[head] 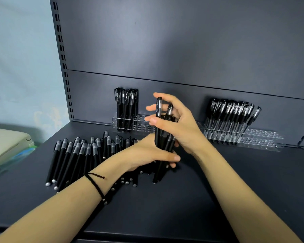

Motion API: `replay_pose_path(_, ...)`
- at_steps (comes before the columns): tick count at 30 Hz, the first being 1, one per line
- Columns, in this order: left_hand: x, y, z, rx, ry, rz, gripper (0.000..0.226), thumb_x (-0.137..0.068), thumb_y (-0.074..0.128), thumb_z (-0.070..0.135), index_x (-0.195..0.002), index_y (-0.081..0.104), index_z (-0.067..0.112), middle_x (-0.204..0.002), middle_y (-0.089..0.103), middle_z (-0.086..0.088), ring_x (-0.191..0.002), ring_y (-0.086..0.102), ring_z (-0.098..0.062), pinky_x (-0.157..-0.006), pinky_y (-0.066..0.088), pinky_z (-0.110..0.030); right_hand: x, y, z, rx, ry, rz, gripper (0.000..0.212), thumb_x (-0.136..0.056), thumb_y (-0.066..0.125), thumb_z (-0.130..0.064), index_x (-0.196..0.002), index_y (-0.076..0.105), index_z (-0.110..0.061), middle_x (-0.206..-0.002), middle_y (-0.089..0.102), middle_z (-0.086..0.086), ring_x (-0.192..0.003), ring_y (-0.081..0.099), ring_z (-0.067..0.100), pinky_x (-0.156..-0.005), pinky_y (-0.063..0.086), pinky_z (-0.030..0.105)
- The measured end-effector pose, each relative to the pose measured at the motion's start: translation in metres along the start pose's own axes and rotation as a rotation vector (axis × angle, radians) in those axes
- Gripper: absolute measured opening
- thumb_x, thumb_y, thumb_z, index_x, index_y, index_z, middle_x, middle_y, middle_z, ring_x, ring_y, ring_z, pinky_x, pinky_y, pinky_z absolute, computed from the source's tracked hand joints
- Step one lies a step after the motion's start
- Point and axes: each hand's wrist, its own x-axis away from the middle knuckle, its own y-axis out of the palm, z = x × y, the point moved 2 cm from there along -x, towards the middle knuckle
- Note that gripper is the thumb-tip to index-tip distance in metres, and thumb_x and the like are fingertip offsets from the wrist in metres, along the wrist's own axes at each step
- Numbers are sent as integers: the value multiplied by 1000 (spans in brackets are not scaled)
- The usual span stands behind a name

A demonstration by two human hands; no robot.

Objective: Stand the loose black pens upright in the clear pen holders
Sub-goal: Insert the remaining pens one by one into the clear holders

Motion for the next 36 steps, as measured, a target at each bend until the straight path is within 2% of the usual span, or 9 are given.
replay_pose_path(4,3,0,5,-1,15,-66,36,-82,72,-1,-115,57,4,-86,71,-13,-85,68,-17,-88,54,-30,1,1,-10,-61,-54,-11,52,-87,68,-5,-129,53,-32,-83,65,8,-78,70,23,-81,53,33)
replay_pose_path(8,1,-2,4,88,60,-8,38,-79,74,-1,-113,59,7,-87,67,-16,-84,67,-21,-83,52,-31,-1,3,-14,83,-129,-12,6,-91,65,-13,-96,67,-13,-76,68,6,-74,68,19,-78,55,36)
replay_pose_path(12,-1,-2,-2,138,59,31,28,-79,74,-2,-104,61,4,-88,66,-14,-81,67,-24,-82,55,-34,-3,3,-1,195,-64,-24,23,-95,58,-22,-85,73,-8,-94,72,4,-93,68,17,-92,52,45)
replay_pose_path(15,-1,0,-2,146,36,29,16,-82,74,6,-91,61,9,-79,65,-4,-72,65,-20,-77,55,-34,-5,0,2,135,-55,4,34,-101,46,-28,-89,74,-12,-104,73,-1,-106,65,12,-99,48,35)
replay_pose_path(19,-1,-17,11,234,75,158,15,-84,66,16,-74,56,13,-59,54,4,-51,51,-11,-58,51,-28,-10,-13,5,-147,-3,213,35,-102,38,-36,-100,69,-21,-107,71,2,-99,67,15,-86,53,29)
replay_pose_path(22,2,-45,24,489,60,301,20,-78,67,30,-74,51,18,-55,42,7,-44,38,-6,-46,41,-22,-11,-25,22,72,182,286,28,-101,46,-35,-91,68,-21,-92,69,2,-77,64,12,-65,52,27)
replay_pose_path(28,18,-82,11,522,13,411,27,-78,65,37,-72,46,19,-51,32,9,-38,29,-4,-39,32,-18,5,-6,61,781,521,-193,40,-89,60,-50,-90,72,-13,-80,69,2,-74,63,15,-66,46,26)
replay_pose_path(32,23,-91,0,601,21,467,25,-80,65,33,-71,46,19,-49,33,9,-37,30,-4,-38,31,-18,7,14,59,766,563,-170,66,-82,62,-62,-90,69,3,-87,72,16,-74,65,20,-60,50,28)
replay_pose_path(36,23,-95,-4,678,39,521,25,-77,68,30,-71,47,19,-49,35,9,-36,31,-5,-39,31,-18,10,35,56,828,559,-240,85,-68,67,-73,-107,65,3,-109,67,12,-101,64,28,-84,56,40)
